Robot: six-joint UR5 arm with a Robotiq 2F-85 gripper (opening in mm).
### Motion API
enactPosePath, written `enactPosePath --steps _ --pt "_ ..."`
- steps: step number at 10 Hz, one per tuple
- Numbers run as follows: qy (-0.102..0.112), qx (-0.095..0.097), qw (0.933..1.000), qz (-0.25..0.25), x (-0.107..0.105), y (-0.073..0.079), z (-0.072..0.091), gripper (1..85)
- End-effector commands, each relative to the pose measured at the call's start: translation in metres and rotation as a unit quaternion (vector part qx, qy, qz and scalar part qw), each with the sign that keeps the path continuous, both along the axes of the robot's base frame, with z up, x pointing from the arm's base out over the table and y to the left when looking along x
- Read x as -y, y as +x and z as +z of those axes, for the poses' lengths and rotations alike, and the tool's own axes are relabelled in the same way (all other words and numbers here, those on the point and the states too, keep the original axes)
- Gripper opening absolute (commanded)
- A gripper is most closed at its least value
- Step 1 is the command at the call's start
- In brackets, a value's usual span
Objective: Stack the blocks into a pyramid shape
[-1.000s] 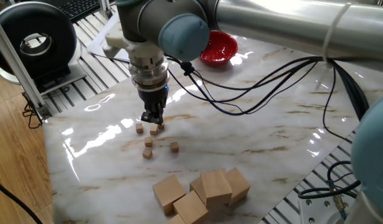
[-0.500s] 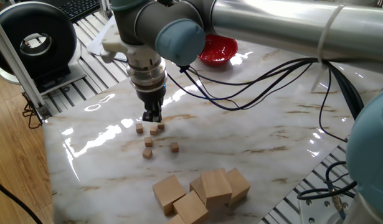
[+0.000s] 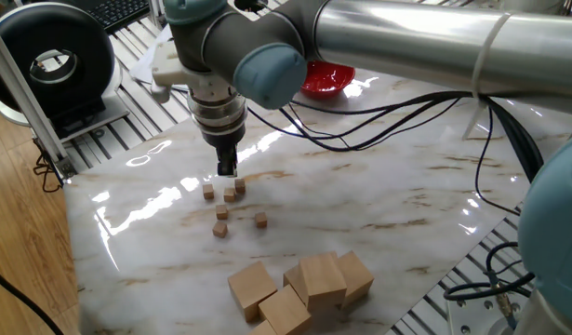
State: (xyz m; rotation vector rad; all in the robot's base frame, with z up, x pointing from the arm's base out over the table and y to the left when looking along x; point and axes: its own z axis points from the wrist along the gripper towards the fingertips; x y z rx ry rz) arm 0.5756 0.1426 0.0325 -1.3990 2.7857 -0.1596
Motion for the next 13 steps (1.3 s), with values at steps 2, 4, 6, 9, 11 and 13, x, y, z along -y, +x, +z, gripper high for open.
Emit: enactPosePath --steps 2,4,6,9,11,13 --pt "0.021 -0.035 0.9976 0.057 -0.009 -0.015 -0.002 29.0" --pt "0.028 -0.044 0.9959 0.074 -0.011 -0.020 -0.003 28.7" --pt "0.039 -0.047 0.9955 0.072 -0.006 -0.023 -0.011 28.7" --pt "0.046 -0.047 0.9935 0.093 0.001 -0.028 -0.018 30.7" --pt "0.053 -0.043 0.9927 0.099 -0.003 -0.026 -0.019 31.3" --pt "0.049 -0.043 0.9929 0.099 -0.002 -0.026 -0.020 31.0"
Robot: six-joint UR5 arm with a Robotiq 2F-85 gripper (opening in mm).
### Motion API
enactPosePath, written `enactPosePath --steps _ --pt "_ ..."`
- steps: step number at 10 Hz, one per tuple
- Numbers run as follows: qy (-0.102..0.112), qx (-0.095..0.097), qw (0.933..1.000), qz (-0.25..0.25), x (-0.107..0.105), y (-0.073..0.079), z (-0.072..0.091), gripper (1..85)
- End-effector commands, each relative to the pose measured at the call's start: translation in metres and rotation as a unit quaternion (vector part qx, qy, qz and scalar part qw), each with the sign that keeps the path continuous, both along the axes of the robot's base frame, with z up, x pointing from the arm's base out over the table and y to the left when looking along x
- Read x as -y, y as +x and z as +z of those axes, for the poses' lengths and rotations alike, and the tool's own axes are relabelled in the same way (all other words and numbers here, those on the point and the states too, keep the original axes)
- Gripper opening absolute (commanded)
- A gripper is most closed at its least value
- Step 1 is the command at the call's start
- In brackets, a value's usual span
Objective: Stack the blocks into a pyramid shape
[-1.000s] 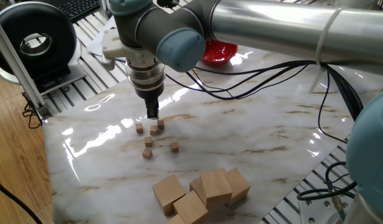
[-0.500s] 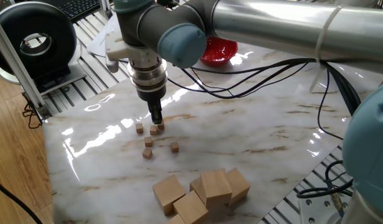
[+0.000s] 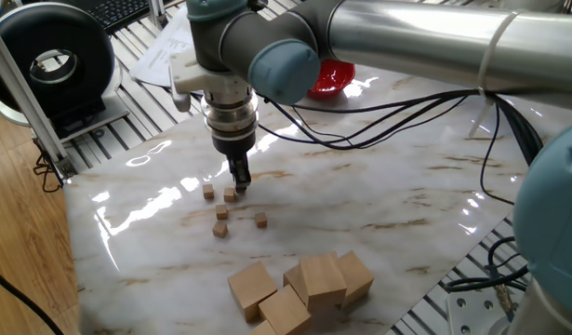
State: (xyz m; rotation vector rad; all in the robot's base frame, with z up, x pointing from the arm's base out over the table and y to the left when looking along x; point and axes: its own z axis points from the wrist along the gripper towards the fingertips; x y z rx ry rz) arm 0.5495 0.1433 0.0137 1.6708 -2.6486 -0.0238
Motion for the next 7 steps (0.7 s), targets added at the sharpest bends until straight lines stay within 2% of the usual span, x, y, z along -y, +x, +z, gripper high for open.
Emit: enactPosePath --steps 1,3,4,5,7 --pt "0.007 0.002 1.0000 0.003 -0.0019 0.0016 -0.0031 31.0" --pt "0.013 0.010 0.9999 0.002 -0.0056 0.0037 -0.0096 31.0" --pt "0.012 0.014 0.9998 0.000 -0.0062 0.0051 -0.0109 28.0" --pt "0.011 0.015 0.9998 -0.006 -0.0058 0.0054 -0.0111 21.3" --pt "0.002 0.016 0.9998 -0.012 0.0018 0.0047 -0.0036 14.7"
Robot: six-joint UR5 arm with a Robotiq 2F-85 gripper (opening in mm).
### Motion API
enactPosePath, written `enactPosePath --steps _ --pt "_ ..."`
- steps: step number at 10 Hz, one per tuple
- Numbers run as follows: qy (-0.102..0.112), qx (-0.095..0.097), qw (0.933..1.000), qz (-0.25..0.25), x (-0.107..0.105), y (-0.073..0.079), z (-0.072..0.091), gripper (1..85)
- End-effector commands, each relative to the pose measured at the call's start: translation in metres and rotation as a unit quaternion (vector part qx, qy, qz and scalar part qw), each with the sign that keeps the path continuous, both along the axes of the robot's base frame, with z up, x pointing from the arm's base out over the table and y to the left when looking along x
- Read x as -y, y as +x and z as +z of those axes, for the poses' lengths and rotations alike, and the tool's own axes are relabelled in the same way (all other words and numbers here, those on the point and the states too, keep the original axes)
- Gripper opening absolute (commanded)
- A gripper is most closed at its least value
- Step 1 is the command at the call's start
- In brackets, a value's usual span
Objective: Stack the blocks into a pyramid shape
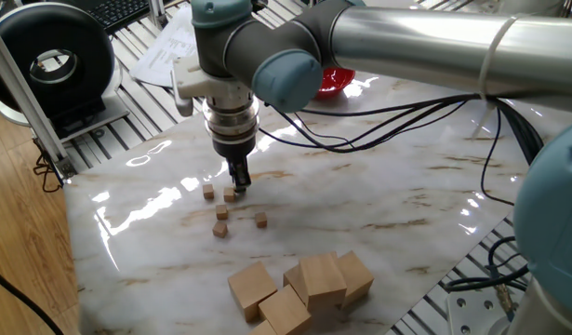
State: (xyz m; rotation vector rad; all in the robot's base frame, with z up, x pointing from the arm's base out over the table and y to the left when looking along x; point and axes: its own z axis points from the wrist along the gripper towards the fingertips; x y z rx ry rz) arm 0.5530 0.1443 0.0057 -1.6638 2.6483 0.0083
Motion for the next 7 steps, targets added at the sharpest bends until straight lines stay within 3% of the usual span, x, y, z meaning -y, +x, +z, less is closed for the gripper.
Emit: enactPosePath --steps 1,2,4,7 --pt "-0.004 0.000 1.0000 -0.006 0.010 0.002 0.013 12.7" --pt "0.000 -0.004 1.0000 -0.007 0.014 0.001 0.019 12.3" --pt "0.001 -0.001 1.0000 -0.008 0.017 0.002 0.018 15.3" --pt "-0.014 0.009 0.9999 0.002 0.034 0.006 0.022 14.7"
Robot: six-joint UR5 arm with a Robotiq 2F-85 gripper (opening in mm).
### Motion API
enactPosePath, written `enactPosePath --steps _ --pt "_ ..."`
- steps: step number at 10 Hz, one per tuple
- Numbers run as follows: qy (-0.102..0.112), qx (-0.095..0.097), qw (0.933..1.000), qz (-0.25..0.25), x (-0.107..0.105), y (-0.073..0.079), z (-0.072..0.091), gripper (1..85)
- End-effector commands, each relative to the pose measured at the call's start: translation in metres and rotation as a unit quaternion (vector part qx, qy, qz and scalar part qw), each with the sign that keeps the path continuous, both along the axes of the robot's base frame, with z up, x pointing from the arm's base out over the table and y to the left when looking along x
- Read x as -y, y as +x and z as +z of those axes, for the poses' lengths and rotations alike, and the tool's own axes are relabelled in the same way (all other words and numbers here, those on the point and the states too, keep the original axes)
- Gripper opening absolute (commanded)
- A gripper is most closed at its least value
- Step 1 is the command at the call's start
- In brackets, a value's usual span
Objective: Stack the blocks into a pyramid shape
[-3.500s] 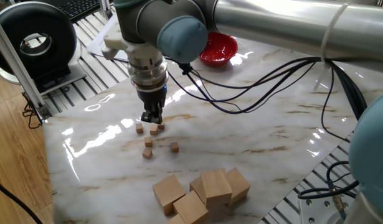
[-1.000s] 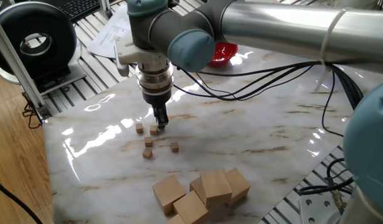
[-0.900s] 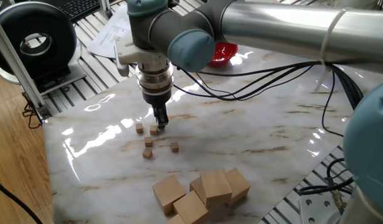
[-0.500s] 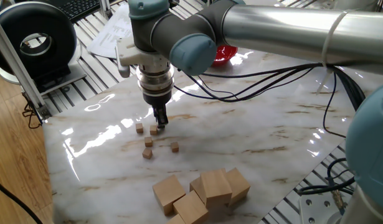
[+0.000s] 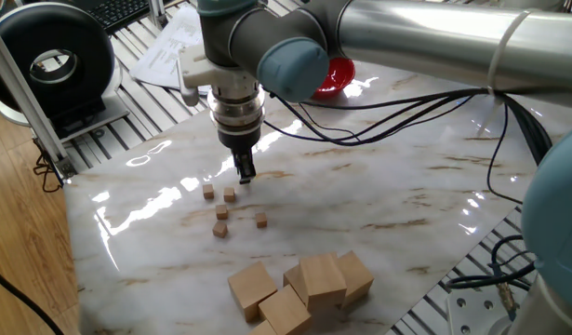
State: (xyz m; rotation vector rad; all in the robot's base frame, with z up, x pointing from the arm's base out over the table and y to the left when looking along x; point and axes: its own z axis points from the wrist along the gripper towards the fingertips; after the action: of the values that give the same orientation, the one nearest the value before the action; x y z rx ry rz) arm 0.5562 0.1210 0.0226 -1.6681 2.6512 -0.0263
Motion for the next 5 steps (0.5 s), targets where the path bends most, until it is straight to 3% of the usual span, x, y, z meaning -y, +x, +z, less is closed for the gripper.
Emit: enactPosePath --steps 1,5 --pt "0.003 0.008 1.0000 -0.002 0.015 0.002 0.006 14.7" --pt "0.009 0.016 0.9998 0.007 0.045 -0.004 0.013 14.7"
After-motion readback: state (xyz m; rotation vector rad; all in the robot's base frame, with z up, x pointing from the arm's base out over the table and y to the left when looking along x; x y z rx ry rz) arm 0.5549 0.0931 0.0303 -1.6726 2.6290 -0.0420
